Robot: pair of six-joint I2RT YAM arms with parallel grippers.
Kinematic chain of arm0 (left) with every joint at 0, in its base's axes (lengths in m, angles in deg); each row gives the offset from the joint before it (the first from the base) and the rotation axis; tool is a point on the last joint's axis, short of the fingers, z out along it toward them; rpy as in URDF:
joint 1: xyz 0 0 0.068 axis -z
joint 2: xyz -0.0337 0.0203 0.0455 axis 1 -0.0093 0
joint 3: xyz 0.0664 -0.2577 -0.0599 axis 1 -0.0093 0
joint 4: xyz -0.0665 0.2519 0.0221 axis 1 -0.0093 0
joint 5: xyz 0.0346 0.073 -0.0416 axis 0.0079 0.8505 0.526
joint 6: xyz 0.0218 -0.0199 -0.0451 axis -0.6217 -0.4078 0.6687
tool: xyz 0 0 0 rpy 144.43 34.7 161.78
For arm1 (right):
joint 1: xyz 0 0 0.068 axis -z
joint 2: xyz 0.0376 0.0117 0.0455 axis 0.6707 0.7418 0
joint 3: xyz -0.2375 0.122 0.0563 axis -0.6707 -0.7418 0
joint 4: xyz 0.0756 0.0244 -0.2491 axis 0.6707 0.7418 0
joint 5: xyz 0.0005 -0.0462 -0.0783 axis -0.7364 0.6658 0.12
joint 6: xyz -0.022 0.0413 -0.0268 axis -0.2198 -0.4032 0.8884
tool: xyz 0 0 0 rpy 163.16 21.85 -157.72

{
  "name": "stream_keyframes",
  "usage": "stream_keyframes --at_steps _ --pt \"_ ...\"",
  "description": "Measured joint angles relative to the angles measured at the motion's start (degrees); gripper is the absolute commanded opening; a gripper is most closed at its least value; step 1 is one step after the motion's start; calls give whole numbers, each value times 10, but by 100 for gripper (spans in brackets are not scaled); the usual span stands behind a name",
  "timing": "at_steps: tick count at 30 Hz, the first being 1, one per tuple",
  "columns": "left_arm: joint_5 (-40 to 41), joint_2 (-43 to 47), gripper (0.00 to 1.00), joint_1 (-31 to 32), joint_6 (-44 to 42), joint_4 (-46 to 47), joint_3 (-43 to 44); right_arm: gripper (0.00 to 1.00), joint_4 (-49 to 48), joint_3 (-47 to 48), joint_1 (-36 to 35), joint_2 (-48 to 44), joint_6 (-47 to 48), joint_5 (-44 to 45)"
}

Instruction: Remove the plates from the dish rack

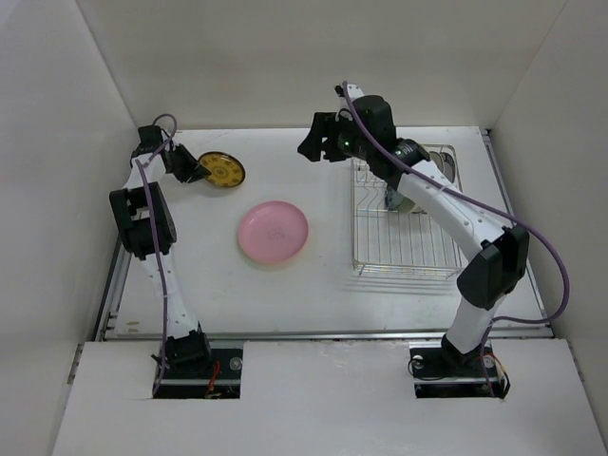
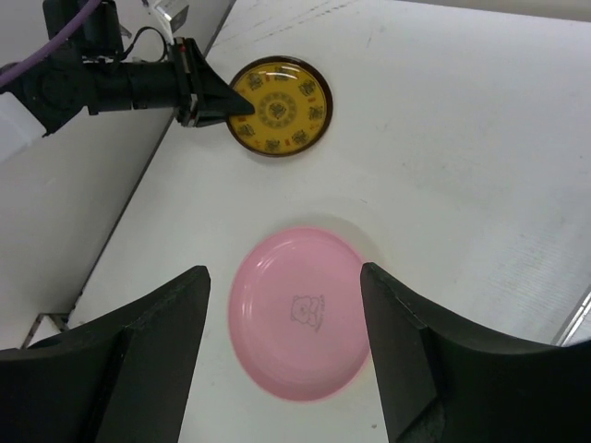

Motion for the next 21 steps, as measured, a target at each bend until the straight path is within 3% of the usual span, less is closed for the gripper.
stream_keyframes --at_steps 2,4,5,7,13,21 --pt "-9 -10 0 -1 21 21 1 72 15 8 1 -3 9 5" --pt "-9 -11 11 -3 35 37 2 72 24 21 1 -3 17 7" --pt "-8 -11 21 -5 40 42 4 72 30 27 1 -3 22 9" --pt "-6 -14 54 -9 48 50 9 72 38 40 1 -4 30 12" --pt "17 -33 100 -23 60 38 29 77 84 89 1 -6 36 80" --pt "96 -30 100 -24 2 -51 66 81 246 172 42 -27 8 313"
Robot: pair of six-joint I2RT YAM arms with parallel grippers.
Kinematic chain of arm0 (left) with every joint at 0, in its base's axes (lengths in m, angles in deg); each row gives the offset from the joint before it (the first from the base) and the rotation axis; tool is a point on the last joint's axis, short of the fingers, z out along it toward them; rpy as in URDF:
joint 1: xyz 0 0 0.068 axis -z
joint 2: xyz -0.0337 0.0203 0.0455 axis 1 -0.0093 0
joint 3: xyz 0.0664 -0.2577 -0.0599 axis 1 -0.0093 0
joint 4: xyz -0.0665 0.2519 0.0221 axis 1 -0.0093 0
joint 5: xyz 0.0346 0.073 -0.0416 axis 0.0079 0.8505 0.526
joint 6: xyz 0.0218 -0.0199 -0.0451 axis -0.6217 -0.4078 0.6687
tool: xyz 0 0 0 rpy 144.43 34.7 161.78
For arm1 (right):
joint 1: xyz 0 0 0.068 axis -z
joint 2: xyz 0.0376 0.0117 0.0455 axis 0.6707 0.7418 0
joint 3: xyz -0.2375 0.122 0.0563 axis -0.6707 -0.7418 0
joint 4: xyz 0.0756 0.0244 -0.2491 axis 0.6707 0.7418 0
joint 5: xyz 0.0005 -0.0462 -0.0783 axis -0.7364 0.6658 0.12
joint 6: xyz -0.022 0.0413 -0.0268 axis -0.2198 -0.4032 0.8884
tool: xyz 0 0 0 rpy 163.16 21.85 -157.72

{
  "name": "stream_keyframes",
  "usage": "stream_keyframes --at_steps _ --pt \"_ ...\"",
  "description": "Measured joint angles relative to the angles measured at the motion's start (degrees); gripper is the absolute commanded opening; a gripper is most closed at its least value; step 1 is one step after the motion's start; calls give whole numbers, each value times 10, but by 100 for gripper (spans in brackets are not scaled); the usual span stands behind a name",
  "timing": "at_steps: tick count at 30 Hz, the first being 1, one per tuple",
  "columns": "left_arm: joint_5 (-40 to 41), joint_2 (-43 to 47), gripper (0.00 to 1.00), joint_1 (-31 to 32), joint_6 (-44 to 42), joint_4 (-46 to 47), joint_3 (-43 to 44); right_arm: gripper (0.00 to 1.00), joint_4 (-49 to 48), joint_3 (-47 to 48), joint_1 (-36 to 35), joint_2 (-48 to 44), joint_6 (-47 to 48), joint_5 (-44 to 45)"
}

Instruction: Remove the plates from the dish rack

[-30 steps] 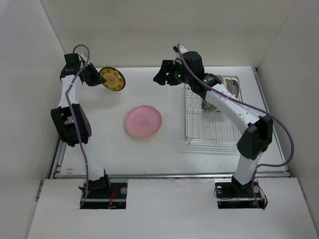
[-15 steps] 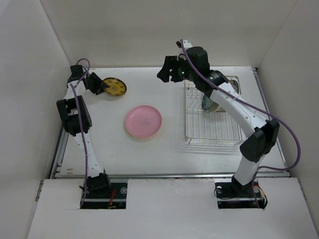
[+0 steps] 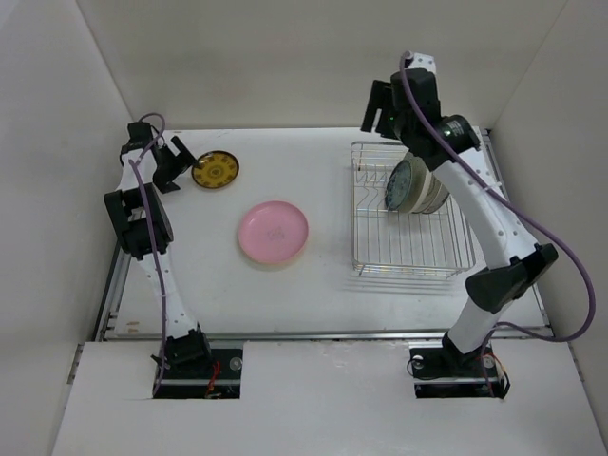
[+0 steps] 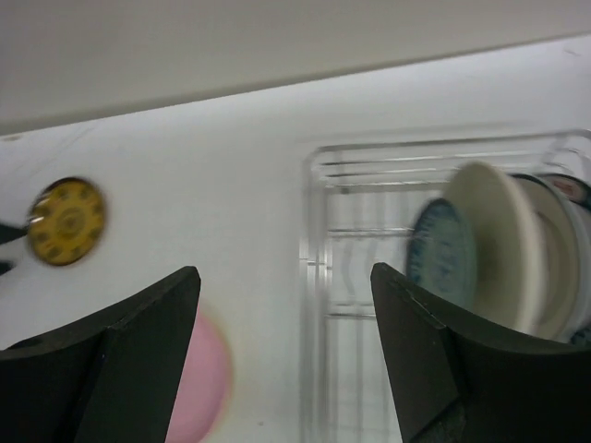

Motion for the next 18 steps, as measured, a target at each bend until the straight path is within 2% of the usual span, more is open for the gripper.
stream_keyframes --at_steps 3,6,8,13,18 --pt "74 30 100 11 -56 -39 -11 76 50 -20 50 -8 -4 37" --pt "155 93 100 32 -121 -62 -41 66 91 -56 89 3 -4 71" --pt "205 148 100 47 -168 -67 -67 63 112 -65 94 26 -1 94" --pt "334 294 100 94 -296 -52 -131 49 131 -65 91 86 11 136" --pt "462 383 100 116 -388 -11 -201 49 130 -65 93 101 26 154"
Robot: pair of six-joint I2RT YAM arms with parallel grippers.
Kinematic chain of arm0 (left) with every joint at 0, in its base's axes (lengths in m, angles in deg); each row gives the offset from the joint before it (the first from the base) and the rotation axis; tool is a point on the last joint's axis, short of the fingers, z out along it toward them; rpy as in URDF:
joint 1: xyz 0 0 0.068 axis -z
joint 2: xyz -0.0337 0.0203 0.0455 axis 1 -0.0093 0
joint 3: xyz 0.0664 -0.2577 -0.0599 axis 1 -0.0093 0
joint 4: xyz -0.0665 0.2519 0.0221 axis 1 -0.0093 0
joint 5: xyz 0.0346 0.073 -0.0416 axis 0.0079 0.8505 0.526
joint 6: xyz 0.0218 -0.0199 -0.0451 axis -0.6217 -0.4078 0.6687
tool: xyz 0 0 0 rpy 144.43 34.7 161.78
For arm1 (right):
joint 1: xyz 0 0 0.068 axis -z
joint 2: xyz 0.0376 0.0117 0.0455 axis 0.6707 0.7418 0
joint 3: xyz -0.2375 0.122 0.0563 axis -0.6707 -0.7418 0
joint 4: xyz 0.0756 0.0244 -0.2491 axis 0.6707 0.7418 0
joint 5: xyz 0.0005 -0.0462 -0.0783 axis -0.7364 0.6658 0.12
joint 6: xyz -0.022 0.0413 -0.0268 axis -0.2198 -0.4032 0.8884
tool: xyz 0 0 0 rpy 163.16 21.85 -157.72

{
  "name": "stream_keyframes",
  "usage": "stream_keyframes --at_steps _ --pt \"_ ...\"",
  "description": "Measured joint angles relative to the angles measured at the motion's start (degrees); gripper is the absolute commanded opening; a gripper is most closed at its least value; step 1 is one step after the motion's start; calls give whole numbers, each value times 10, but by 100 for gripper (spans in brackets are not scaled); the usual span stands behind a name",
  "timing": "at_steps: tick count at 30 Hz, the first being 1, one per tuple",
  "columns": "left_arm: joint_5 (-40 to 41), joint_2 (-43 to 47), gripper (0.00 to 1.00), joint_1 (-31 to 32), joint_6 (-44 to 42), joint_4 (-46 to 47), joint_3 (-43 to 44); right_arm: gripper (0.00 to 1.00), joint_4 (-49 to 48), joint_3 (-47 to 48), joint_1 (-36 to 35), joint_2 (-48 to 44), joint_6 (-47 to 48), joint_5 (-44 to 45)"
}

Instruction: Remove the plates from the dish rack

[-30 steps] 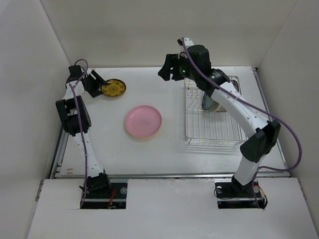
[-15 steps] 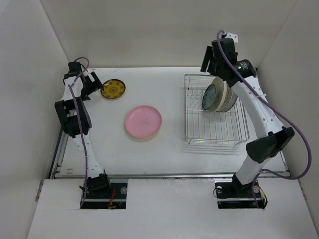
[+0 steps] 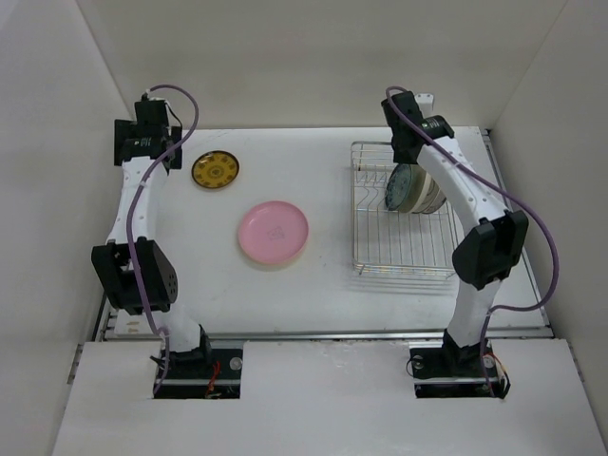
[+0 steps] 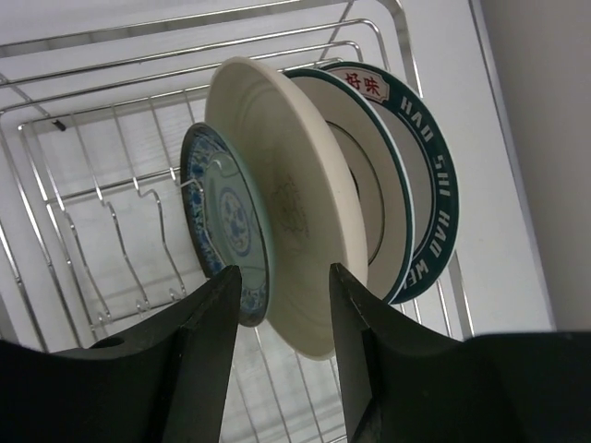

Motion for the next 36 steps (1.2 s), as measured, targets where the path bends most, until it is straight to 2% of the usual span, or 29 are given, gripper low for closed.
stream_keyframes --at_steps 3,7,13,18,22,23,25,26,28,33,36 --pt "49 5 100 -2 -12 -5 -4 49 0 0 0 7 6 15" --pt "73 5 100 -4 -1 -42 -5 47 -2 1 0 39 9 14" --pt "59 12 100 -2 24 -88 -8 46 -11 -3 0 80 8 11" --pt "2 35 100 -1 28 -117 -10 45 -19 -3 1 102 6 18" --pt "-52 46 100 -1 30 -137 -10 34 -20 -4 2 106 3 19" --pt "-66 47 100 -1 30 -142 -10 26 -22 -6 4 106 2 19" --pt "-93 47 100 -1 30 -152 -10 16 -26 -11 5 106 1 20" --pt "-104 47 100 -1 30 -157 -10 6 -27 -13 5 106 1 20" --pt "-124 47 100 -1 30 -167 -9 0 -19 -14 5 104 9 20" --pt "-163 47 100 -1 30 -190 3 0 -18 -13 3 104 20 24" --pt "-214 47 100 -1 31 -203 22 0 -10 0 3 104 23 27"
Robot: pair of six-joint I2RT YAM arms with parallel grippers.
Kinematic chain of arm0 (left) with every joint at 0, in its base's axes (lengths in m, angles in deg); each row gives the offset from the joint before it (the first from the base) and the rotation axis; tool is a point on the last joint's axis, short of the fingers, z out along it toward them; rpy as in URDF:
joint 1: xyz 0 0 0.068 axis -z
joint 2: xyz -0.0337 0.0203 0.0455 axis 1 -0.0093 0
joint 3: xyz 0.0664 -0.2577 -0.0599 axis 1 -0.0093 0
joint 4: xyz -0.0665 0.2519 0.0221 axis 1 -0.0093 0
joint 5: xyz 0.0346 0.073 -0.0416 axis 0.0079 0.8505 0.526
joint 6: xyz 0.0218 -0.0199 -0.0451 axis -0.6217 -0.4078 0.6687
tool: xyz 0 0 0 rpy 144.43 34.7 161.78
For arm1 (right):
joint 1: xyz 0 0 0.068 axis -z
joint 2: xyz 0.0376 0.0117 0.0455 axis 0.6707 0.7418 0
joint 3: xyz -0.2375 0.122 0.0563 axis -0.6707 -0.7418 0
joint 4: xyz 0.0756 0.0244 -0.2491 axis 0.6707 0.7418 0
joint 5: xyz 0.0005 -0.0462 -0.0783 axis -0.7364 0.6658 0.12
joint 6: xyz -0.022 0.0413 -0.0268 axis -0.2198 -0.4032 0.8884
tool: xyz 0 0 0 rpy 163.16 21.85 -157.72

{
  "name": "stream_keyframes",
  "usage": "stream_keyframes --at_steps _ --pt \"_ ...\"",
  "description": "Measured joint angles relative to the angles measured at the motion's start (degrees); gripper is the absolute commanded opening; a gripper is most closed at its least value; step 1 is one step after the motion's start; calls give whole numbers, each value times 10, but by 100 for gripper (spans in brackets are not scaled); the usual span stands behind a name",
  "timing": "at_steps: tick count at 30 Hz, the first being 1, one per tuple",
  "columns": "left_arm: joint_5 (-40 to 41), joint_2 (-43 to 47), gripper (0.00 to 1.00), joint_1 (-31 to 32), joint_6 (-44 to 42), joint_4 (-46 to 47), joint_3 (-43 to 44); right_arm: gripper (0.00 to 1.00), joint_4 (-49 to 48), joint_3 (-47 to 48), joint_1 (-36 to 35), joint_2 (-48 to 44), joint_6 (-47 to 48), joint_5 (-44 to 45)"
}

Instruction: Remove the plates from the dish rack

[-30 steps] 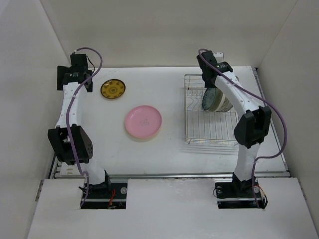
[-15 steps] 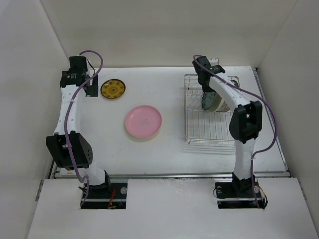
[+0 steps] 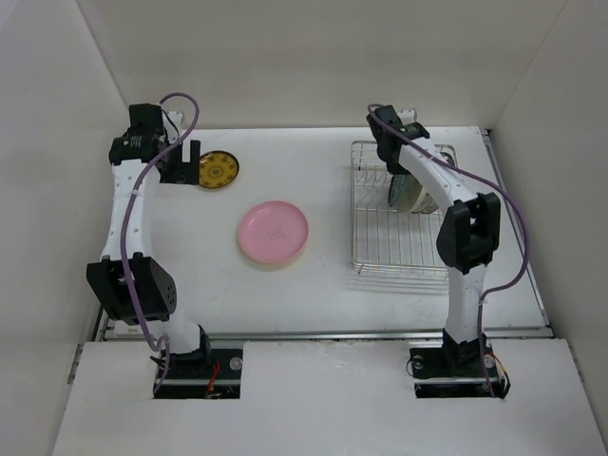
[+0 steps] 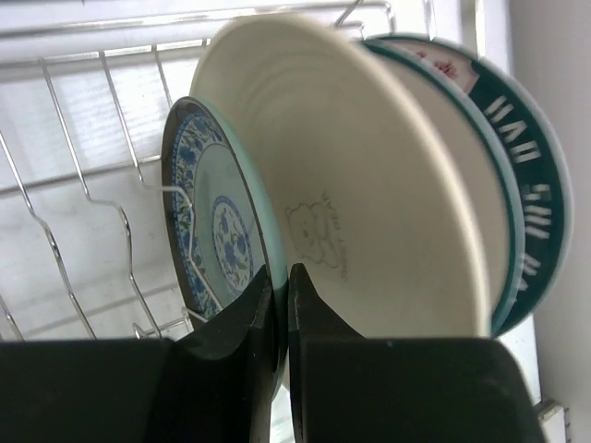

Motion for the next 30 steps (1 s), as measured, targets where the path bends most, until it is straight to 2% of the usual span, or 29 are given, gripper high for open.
stream_keyframes --at_steps 9,15,18,23,27,30 --pt "-198 -2 100 1 28 -19 11 0 42 131 0 -13 25 54" --pt "-287 -8 100 1 38 -25 11 0 33 175 -35 -85 25 57" --pt "-334 -10 100 1 52 -24 11 0 -21 132 -53 -144 22 -52" --pt "-454 -22 100 1 101 3 2 0 -185 -39 -64 -214 -17 -313" --pt "-592 -24 100 4 213 136 -95 0 -290 -103 -79 -171 -52 -474" --pt "-625 -54 100 12 249 165 -133 0 -333 -108 -101 -127 -71 -547"
